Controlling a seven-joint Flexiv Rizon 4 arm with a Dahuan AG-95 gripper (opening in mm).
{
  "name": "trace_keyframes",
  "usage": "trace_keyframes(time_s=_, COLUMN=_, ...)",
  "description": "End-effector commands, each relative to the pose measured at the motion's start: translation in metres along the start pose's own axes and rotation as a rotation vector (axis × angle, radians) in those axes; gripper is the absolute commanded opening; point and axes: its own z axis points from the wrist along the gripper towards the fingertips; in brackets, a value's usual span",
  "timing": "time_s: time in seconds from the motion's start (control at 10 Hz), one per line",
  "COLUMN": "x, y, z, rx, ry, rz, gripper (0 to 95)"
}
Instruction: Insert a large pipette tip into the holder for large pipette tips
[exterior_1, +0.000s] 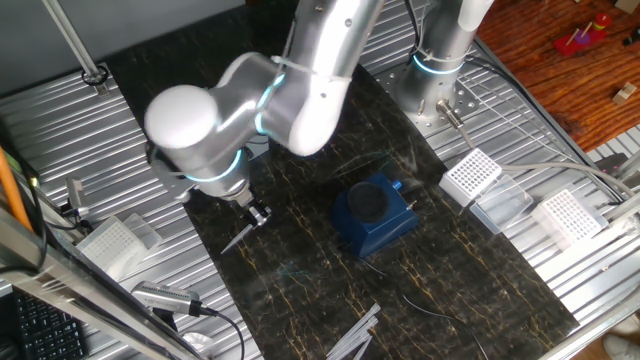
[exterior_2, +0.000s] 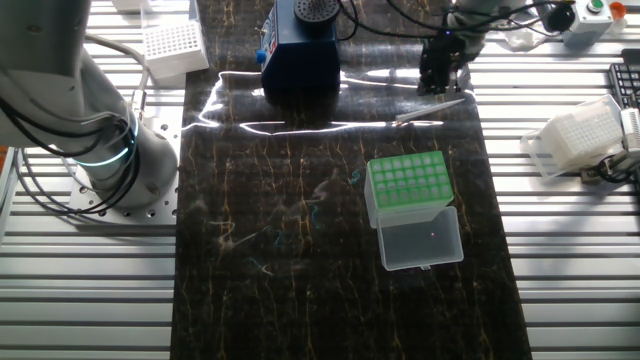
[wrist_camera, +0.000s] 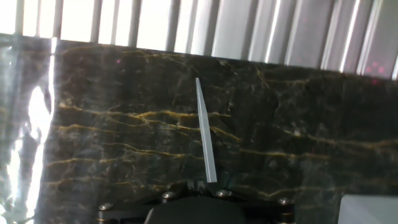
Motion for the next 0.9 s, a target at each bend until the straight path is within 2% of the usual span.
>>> trace_keyframes(time_s=0.1, x=0.005, y=-0.003, z=0.001, rx=0.013, ry=-0.123, rz=0.012, gripper=0.0)
trace_keyframes(time_s=0.3, x=0.013, y=-0.01, z=0.008, rx=0.007, ry=-0.145, rz=-0.005, gripper=0.0)
trace_keyframes(time_s=0.5, x=0.015, y=-0.012, z=0.011, rx=0.009, ry=-0.147, rz=-0.003, gripper=0.0)
trace_keyframes(time_s=0.6, x=0.015, y=-0.012, z=0.012, rx=0.008, ry=-0.146, rz=0.002, gripper=0.0)
trace_keyframes(time_s=0.9, x=0.014, y=-0.012, z=0.012, rx=0.0, ry=-0.116, rz=0.022, gripper=0.0)
